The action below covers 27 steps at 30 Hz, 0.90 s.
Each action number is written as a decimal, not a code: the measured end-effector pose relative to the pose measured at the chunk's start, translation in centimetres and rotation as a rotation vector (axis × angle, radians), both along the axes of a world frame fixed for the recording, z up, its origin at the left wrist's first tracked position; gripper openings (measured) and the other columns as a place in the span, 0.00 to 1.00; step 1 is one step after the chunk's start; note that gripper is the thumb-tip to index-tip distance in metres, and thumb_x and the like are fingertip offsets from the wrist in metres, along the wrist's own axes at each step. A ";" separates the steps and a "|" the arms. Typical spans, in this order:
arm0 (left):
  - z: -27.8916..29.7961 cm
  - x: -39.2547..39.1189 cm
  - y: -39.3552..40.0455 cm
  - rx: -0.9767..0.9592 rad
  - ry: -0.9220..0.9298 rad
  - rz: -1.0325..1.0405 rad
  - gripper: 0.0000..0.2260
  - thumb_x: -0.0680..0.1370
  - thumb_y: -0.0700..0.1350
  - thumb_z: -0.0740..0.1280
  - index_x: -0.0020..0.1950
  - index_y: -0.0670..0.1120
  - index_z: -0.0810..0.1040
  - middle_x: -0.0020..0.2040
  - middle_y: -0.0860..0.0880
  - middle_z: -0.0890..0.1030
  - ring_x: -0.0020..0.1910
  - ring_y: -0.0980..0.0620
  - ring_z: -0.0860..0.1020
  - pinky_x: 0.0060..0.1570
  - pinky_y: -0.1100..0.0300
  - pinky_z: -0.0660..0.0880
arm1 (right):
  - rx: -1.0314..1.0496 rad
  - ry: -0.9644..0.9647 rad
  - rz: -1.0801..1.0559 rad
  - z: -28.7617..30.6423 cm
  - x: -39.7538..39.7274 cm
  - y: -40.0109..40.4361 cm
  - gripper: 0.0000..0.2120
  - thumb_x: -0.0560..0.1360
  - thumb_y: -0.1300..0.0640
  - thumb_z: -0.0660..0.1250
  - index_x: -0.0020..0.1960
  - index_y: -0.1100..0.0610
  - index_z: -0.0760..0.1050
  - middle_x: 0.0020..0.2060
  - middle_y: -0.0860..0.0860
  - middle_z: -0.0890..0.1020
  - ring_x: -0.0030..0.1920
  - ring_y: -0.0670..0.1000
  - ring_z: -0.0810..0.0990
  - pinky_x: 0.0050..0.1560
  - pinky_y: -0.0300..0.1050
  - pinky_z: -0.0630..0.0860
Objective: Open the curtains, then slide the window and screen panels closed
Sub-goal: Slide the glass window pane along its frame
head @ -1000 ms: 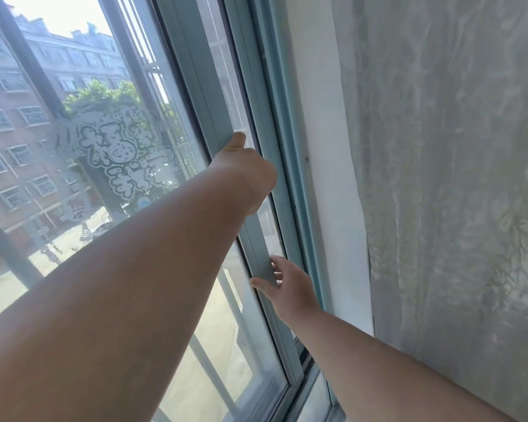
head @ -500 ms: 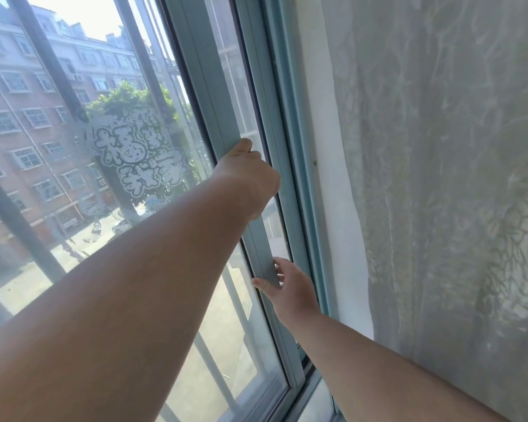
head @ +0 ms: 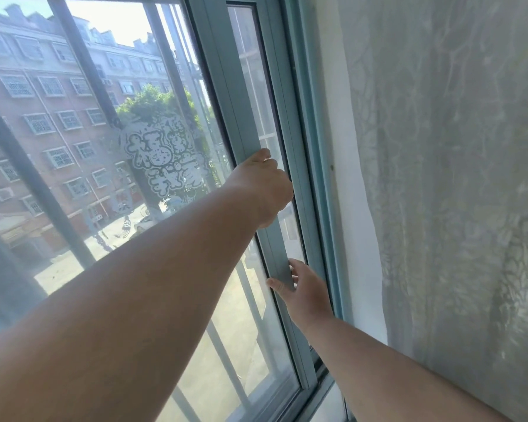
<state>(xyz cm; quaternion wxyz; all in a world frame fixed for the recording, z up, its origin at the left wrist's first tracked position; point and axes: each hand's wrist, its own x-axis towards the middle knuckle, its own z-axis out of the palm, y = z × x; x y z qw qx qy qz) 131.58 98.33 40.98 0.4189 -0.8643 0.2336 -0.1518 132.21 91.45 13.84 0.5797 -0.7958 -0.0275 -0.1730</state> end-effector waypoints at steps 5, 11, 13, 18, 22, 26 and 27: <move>-1.2 -0.8 1.2 0.068 0.016 -0.046 0.18 0.82 0.40 0.67 0.65 0.58 0.86 0.62 0.51 0.83 0.77 0.45 0.73 0.86 0.40 0.43 | -0.018 0.023 -0.002 0.5 -0.4 0.1 0.28 0.80 0.40 0.78 0.76 0.49 0.77 0.63 0.47 0.85 0.62 0.52 0.83 0.67 0.57 0.84; -0.6 -1.0 1.9 0.090 0.015 -0.081 0.19 0.83 0.39 0.69 0.71 0.56 0.82 0.65 0.53 0.83 0.77 0.47 0.72 0.87 0.43 0.46 | -0.057 0.015 -0.019 1.0 -1.1 0.2 0.26 0.82 0.43 0.75 0.77 0.50 0.76 0.66 0.49 0.85 0.65 0.52 0.82 0.69 0.52 0.81; -0.4 -0.8 2.1 0.074 0.022 -0.098 0.20 0.83 0.40 0.70 0.73 0.56 0.81 0.65 0.53 0.83 0.78 0.48 0.72 0.87 0.44 0.46 | -0.063 0.022 -0.026 1.0 -1.0 0.2 0.26 0.83 0.43 0.75 0.77 0.51 0.76 0.66 0.49 0.84 0.64 0.52 0.82 0.68 0.51 0.81; 0.0 0.0 2.1 0.029 0.063 -0.109 0.19 0.81 0.43 0.73 0.71 0.58 0.81 0.64 0.54 0.82 0.78 0.49 0.71 0.87 0.45 0.44 | -0.099 0.031 -0.019 1.0 -0.5 -0.1 0.26 0.83 0.43 0.75 0.76 0.53 0.76 0.59 0.44 0.78 0.57 0.47 0.76 0.62 0.44 0.76; -0.1 0.8 1.3 0.006 0.068 -0.105 0.19 0.80 0.40 0.72 0.69 0.57 0.82 0.60 0.53 0.82 0.78 0.48 0.71 0.87 0.45 0.44 | -0.111 0.026 -0.028 1.0 0.0 -0.7 0.27 0.82 0.41 0.75 0.77 0.53 0.76 0.64 0.49 0.83 0.59 0.49 0.79 0.61 0.43 0.75; -0.3 1.4 0.7 -0.012 0.067 -0.116 0.18 0.80 0.37 0.69 0.63 0.57 0.84 0.54 0.54 0.80 0.75 0.49 0.73 0.87 0.45 0.44 | -0.136 0.017 -0.026 1.2 0.4 -1.5 0.28 0.82 0.40 0.74 0.77 0.53 0.76 0.67 0.50 0.84 0.58 0.46 0.77 0.60 0.42 0.74; -0.3 1.6 0.6 -0.015 0.068 -0.118 0.18 0.80 0.36 0.69 0.63 0.56 0.84 0.55 0.54 0.81 0.74 0.49 0.73 0.87 0.45 0.44 | -0.140 0.019 -0.032 1.3 0.5 -1.7 0.29 0.82 0.40 0.74 0.78 0.53 0.75 0.68 0.51 0.83 0.59 0.47 0.78 0.60 0.42 0.73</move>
